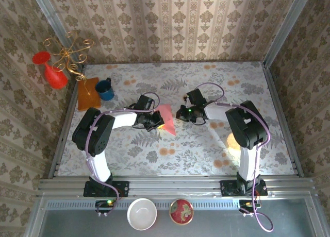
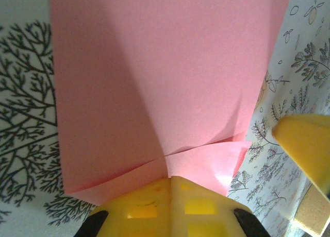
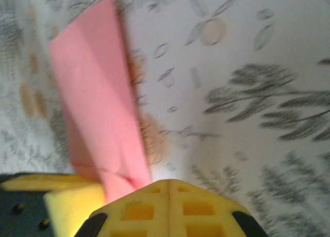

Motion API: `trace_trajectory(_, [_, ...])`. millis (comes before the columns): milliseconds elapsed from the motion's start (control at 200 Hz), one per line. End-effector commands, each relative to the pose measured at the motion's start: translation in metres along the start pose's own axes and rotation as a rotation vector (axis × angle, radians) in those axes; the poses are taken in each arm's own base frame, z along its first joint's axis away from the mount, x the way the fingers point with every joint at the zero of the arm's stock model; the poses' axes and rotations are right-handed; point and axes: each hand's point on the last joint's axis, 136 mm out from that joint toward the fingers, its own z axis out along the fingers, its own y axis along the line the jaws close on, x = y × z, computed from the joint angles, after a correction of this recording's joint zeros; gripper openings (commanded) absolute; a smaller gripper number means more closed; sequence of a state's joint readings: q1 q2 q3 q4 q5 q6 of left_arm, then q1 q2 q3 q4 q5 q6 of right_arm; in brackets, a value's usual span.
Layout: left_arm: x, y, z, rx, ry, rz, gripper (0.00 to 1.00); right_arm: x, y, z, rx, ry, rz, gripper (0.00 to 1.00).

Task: Fold a paper plane with a square sheet of paper (pick it up from the middle)
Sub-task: Third fold the triangle at the center of the table.

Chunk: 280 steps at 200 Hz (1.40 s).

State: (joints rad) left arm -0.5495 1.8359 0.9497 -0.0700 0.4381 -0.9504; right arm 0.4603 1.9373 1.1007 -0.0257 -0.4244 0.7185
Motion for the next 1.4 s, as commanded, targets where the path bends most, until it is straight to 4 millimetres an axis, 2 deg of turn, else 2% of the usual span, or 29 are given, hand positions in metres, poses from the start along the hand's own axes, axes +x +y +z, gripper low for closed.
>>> trace_trajectory(0, [0.027, 0.069, 0.015, -0.226, 0.074, -0.112, 0.01, 0.011, 0.039, -0.008, -0.092, 0.002, -0.072, 0.07])
trace_trajectory(130, [0.027, 0.069, 0.016, -0.228, 0.073, -0.114, 0.01, 0.024, 0.036, 0.010, -0.077, 0.056, -0.053, 0.07])
trace_trajectory(265, [0.028, 0.072, 0.016, -0.236, 0.076, -0.120, 0.01, 0.025, 0.026, 0.025, -0.047, 0.082, -0.026, 0.06])
trace_trajectory(435, [0.033, 0.081, 0.016, -0.263, 0.084, -0.133, 0.01, 0.011, 0.001, 0.028, 0.023, 0.057, 0.014, 0.05])
trace_trajectory(560, [0.036, 0.088, 0.017, -0.281, 0.090, -0.144, 0.01, -0.008, -0.024, 0.022, 0.031, 0.006, 0.098, 0.05])
trace_trajectory(640, [0.037, 0.089, 0.017, -0.278, 0.092, -0.144, 0.01, -0.017, -0.033, 0.016, 0.027, -0.016, 0.133, 0.05])
trace_trajectory(740, [0.035, 0.084, 0.018, -0.262, 0.091, -0.142, 0.01, -0.025, -0.027, 0.006, 0.017, -0.039, 0.119, 0.05])
trace_trajectory(845, [0.032, 0.075, 0.017, -0.239, 0.085, -0.134, 0.01, -0.023, -0.008, -0.006, -0.016, -0.046, 0.073, 0.05])
trace_trajectory(940, [0.028, 0.068, 0.015, -0.223, 0.076, -0.131, 0.02, -0.011, 0.009, -0.012, -0.041, -0.029, 0.034, 0.06])
trace_trajectory(1100, [0.022, 0.054, 0.013, -0.178, 0.063, -0.128, 0.05, 0.020, 0.026, 0.003, -0.073, 0.060, 0.005, 0.05])
trace_trajectory(1245, [0.018, 0.044, 0.011, -0.149, 0.054, -0.125, 0.05, 0.030, 0.021, 0.018, -0.055, 0.102, 0.017, 0.05])
trace_trajectory(1395, [0.017, 0.035, 0.006, -0.119, 0.053, -0.118, 0.06, 0.030, 0.002, 0.026, 0.019, 0.108, 0.033, 0.04])
